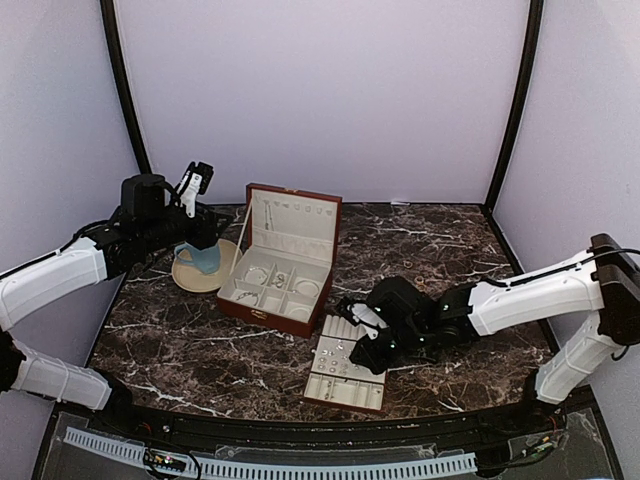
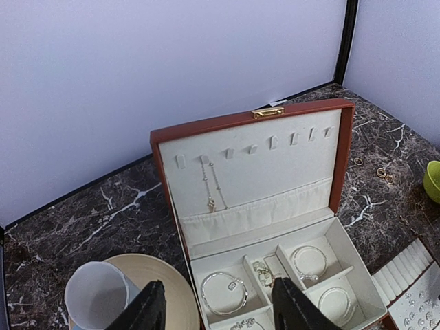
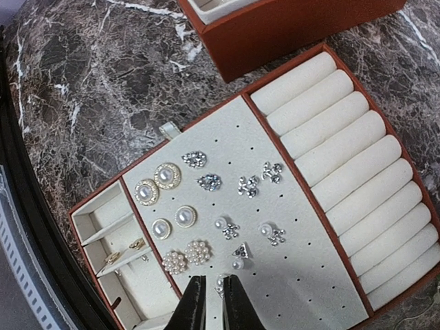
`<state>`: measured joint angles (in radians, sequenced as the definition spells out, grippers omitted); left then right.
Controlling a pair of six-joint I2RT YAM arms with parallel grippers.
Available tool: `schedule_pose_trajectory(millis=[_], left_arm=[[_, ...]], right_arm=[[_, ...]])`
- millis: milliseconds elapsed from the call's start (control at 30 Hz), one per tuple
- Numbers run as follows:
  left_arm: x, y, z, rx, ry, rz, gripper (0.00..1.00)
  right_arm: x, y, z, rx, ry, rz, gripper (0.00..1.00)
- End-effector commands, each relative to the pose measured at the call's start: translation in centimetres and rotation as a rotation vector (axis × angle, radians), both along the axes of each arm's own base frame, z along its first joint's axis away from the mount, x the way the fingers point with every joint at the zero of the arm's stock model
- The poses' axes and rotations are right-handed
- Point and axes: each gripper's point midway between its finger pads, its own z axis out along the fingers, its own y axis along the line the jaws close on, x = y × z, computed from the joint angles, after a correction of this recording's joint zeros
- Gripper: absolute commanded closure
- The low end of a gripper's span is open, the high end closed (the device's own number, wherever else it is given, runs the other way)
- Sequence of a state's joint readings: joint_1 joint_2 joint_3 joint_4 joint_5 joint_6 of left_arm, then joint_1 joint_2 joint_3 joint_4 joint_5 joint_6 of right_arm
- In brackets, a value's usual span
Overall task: Organize the mixed jewelry
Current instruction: Insert the earring into the earring holder, then adjust the earring on the earring holder.
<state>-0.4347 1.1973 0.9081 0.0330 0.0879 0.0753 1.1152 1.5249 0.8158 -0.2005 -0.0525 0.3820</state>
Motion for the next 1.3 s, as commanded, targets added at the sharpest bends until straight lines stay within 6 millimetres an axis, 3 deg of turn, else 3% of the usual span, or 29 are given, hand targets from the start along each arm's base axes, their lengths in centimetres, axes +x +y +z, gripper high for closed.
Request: schedule_pose_trajectory(millis=[0, 600, 900, 1267], left_arm=[[-0.1, 0.2, 0.1, 0.006, -0.015, 0.002, 0.44], [-0.1, 0.3, 0.2, 0.006, -0.019, 0.005, 0.44], [-0.2, 0.4, 0.4, 0.004, -0.024, 0.006, 0.44], [-0.3, 0.5, 0.6, 0.002, -0.032, 0.012, 0.44]], right_arm=[[0.0, 0.1, -1.3, -0.012, 0.021, -0.009, 0.92], [-0.1, -0.4, -3.0, -0.055, 0.027, -0.002, 0.99], [0.3, -1.2, -1.6, -0.06, -0.016, -0.017, 0.98], [0.6, -0.8, 0.3, -0.001, -0.038, -0.028, 0.95]])
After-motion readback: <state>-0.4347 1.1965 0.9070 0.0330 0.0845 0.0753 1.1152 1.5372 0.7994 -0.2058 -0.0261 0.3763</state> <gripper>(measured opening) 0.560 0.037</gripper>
